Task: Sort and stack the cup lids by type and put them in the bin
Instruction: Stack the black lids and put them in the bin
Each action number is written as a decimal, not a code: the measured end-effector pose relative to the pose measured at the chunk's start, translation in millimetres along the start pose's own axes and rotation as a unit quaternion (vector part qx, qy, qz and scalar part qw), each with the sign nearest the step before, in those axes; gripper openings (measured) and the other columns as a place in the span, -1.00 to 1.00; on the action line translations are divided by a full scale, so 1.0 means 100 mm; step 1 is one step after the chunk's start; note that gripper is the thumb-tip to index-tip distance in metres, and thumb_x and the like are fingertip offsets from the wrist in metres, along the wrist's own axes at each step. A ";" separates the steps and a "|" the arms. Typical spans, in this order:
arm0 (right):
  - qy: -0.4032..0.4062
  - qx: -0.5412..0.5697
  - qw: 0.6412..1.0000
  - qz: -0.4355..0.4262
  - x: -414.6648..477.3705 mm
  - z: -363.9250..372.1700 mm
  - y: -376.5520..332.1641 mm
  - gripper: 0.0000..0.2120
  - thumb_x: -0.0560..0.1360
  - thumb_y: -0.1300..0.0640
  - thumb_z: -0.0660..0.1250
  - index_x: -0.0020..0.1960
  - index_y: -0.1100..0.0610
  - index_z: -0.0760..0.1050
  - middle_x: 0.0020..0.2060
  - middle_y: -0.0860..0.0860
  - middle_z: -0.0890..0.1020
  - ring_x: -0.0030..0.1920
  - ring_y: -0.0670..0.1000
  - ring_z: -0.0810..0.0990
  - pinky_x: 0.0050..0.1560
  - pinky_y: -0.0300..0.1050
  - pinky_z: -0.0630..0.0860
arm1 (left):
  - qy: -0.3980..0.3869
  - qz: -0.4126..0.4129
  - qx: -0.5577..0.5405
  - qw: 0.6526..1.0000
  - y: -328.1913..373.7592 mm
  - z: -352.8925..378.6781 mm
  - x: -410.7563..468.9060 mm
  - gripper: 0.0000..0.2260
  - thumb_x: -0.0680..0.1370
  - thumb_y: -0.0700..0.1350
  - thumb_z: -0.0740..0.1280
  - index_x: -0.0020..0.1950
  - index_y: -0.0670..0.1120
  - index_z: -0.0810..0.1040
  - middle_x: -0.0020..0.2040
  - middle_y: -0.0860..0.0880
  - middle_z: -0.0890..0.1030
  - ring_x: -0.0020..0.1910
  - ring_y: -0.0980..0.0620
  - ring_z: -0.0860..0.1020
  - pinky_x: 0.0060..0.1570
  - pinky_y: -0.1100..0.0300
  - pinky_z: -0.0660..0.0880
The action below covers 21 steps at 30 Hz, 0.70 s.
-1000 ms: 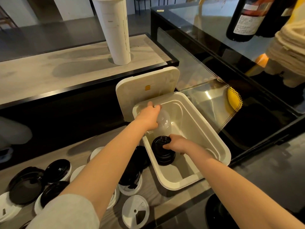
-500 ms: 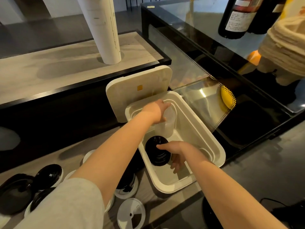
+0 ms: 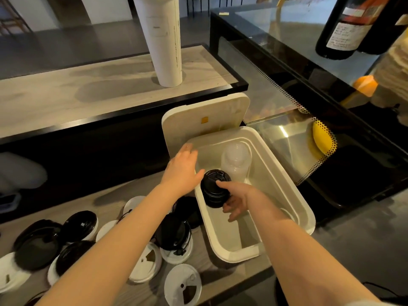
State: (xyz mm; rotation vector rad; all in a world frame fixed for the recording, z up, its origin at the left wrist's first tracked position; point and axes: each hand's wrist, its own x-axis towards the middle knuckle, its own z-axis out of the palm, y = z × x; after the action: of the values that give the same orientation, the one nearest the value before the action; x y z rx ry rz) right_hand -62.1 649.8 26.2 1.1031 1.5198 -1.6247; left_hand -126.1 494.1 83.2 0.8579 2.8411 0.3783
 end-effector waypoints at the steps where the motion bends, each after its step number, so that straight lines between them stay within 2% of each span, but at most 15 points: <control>1: 0.005 0.000 1.000 -0.002 0.01 0.02 -0.02 -0.20 0.47 -0.19 0.33 0.50 0.20 0.10 0.37 0.29 0.35 0.18 0.23 0.49 0.28 0.34 0.35 | -0.012 -0.012 -0.012 1.000 -0.02 0.04 -0.04 -0.46 0.60 0.03 0.16 0.52 -0.13 0.13 0.56 -0.09 0.02 0.54 -0.02 -0.05 0.46 -0.06 0.15; 3: 0.010 0.001 1.000 -0.005 0.01 0.05 -0.07 -0.20 0.47 -0.18 0.33 0.50 0.20 0.09 0.37 0.27 0.34 0.15 0.21 0.49 0.32 0.32 0.30 | -0.023 -0.021 -0.026 0.999 -0.04 0.09 -0.07 -0.45 0.61 0.02 0.12 0.55 -0.12 0.05 0.57 -0.05 -0.04 0.54 0.00 -0.11 0.47 -0.09 0.12; 5: 0.011 -0.006 1.000 -0.008 0.01 0.05 -0.12 -0.19 0.46 -0.18 0.33 0.50 0.20 0.08 0.39 0.27 0.32 0.31 0.24 0.40 0.35 0.31 0.27 | -0.021 -0.020 -0.023 0.999 -0.03 0.10 -0.08 -0.45 0.62 0.01 0.11 0.55 -0.13 0.03 0.57 -0.05 -0.05 0.54 0.00 -0.12 0.47 -0.09 0.13; 8: 0.015 -0.016 1.000 -0.008 0.01 0.06 -0.15 -0.17 0.45 -0.20 0.34 0.51 0.20 0.08 0.39 0.27 0.32 0.37 0.25 0.35 0.34 0.32 0.27 | -0.027 -0.022 -0.012 0.999 -0.02 0.08 -0.08 -0.45 0.62 0.01 0.10 0.55 -0.14 0.02 0.57 -0.06 -0.05 0.54 0.00 -0.11 0.48 -0.06 0.12; 12: 0.011 -0.028 1.000 -0.008 -0.02 0.04 -0.12 -0.13 0.41 -0.23 0.36 0.50 0.19 0.09 0.38 0.27 0.34 0.25 0.22 0.42 0.29 0.36 0.31 | -0.034 -0.026 0.000 0.999 0.00 0.06 -0.09 -0.47 0.63 0.00 0.08 0.55 -0.14 0.02 0.57 -0.06 -0.06 0.54 0.00 -0.12 0.48 -0.05 0.10; 14: 0.006 -0.042 0.999 -0.007 -0.03 0.01 -0.09 -0.11 0.39 -0.27 0.36 0.49 0.20 0.10 0.37 0.28 0.35 0.29 0.25 0.41 0.28 0.35 0.33 | -0.034 -0.027 0.003 0.999 0.00 0.06 -0.10 -0.48 0.63 0.00 0.08 0.54 -0.14 0.06 0.57 -0.06 -0.05 0.55 -0.01 -0.11 0.47 -0.07 0.10; 15: 0.005 -0.053 0.999 -0.004 -0.05 0.00 -0.08 -0.08 0.37 -0.30 0.36 0.49 0.21 0.12 0.35 0.28 0.37 0.30 0.27 0.41 0.27 0.34 0.36 | -0.035 -0.029 0.004 0.999 0.00 0.06 -0.11 -0.48 0.63 0.01 0.08 0.54 -0.13 0.07 0.57 -0.06 -0.04 0.55 -0.01 -0.11 0.47 -0.08 0.10; 17: 0.024 -0.087 0.996 -0.010 -0.10 -0.03 -0.08 -0.08 0.34 -0.35 0.34 0.47 0.20 0.19 0.25 0.28 0.46 0.21 0.27 0.48 0.16 0.25 0.46 | -0.041 -0.029 0.004 0.999 0.01 0.04 -0.12 -0.48 0.62 0.03 0.09 0.53 -0.12 0.07 0.57 -0.06 -0.04 0.55 -0.03 -0.10 0.47 -0.10 0.10; 19: 0.061 -0.127 0.989 -0.039 -0.21 -0.04 -0.08 -0.18 0.40 -0.35 0.28 0.45 0.15 0.23 0.10 0.25 0.52 0.09 0.25 0.53 0.04 0.16 0.51 | -0.040 -0.024 0.007 0.999 0.02 0.00 -0.14 -0.47 0.62 0.05 0.10 0.53 -0.10 0.07 0.57 -0.08 -0.02 0.54 -0.06 -0.09 0.47 -0.12 0.11; 21: 0.096 -0.170 0.978 -0.076 -0.34 -0.06 -0.08 -0.30 0.47 -0.30 0.22 0.44 0.11 0.24 0.06 0.18 0.48 0.06 0.21 0.54 0.06 0.15 0.50 | -0.026 -0.017 0.017 0.999 0.02 -0.08 -0.18 -0.47 0.61 0.07 0.11 0.53 -0.10 0.08 0.56 -0.10 0.02 0.54 -0.08 -0.05 0.46 -0.12 0.13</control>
State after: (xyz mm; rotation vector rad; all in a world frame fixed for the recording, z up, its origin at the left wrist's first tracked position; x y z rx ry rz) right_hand -52.9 654.0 60.7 0.9947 1.9646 -1.3125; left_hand -111.9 484.0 93.1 0.8135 2.8185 0.2987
